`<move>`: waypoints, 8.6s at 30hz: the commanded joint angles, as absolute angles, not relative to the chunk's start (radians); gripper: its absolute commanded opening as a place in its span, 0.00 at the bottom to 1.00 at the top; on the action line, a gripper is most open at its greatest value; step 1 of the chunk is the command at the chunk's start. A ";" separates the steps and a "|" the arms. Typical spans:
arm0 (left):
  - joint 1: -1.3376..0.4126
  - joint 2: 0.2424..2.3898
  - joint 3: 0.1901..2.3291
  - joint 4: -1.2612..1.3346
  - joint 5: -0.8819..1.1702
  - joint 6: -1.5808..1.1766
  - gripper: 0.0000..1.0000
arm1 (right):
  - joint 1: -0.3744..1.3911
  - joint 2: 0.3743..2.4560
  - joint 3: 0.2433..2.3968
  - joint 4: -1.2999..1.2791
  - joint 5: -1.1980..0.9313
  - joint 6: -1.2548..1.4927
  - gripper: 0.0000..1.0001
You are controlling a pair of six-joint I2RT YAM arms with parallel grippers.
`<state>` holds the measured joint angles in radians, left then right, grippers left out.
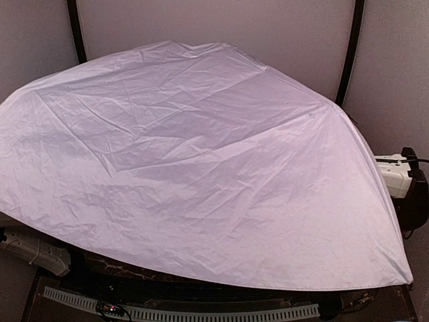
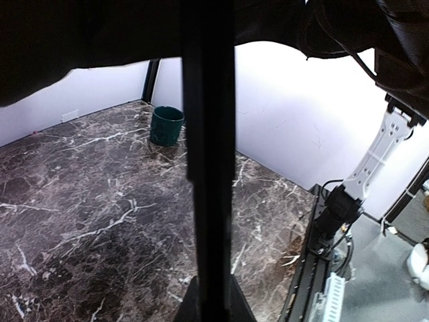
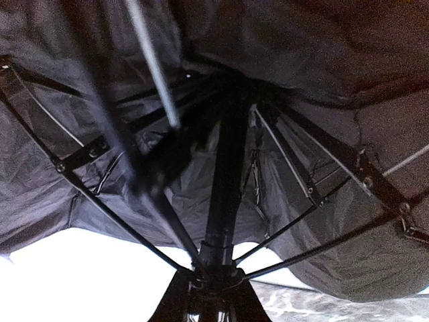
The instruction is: Put away the umbrella
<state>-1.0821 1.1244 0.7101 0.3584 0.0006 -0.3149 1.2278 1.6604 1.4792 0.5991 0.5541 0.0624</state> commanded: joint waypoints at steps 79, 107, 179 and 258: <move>-1.272 0.426 0.785 -0.231 -0.632 -0.006 0.50 | 0.789 1.550 1.613 0.548 0.270 -0.237 0.00; -0.873 1.009 1.360 -0.470 -0.610 0.074 0.68 | 0.800 1.522 1.513 0.470 0.151 -0.084 0.00; -0.511 1.031 1.098 -0.264 0.275 0.021 0.73 | 0.821 1.160 1.105 0.251 -0.098 -0.125 0.00; -0.818 0.904 0.904 -0.309 0.066 0.291 0.67 | 0.744 1.609 1.777 -0.427 0.118 -0.656 0.00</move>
<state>-0.8124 0.9268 0.9081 -0.3088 0.1040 0.2947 0.7750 1.5162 1.6337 -0.6140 -0.0605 -0.6014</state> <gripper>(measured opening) 0.670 0.135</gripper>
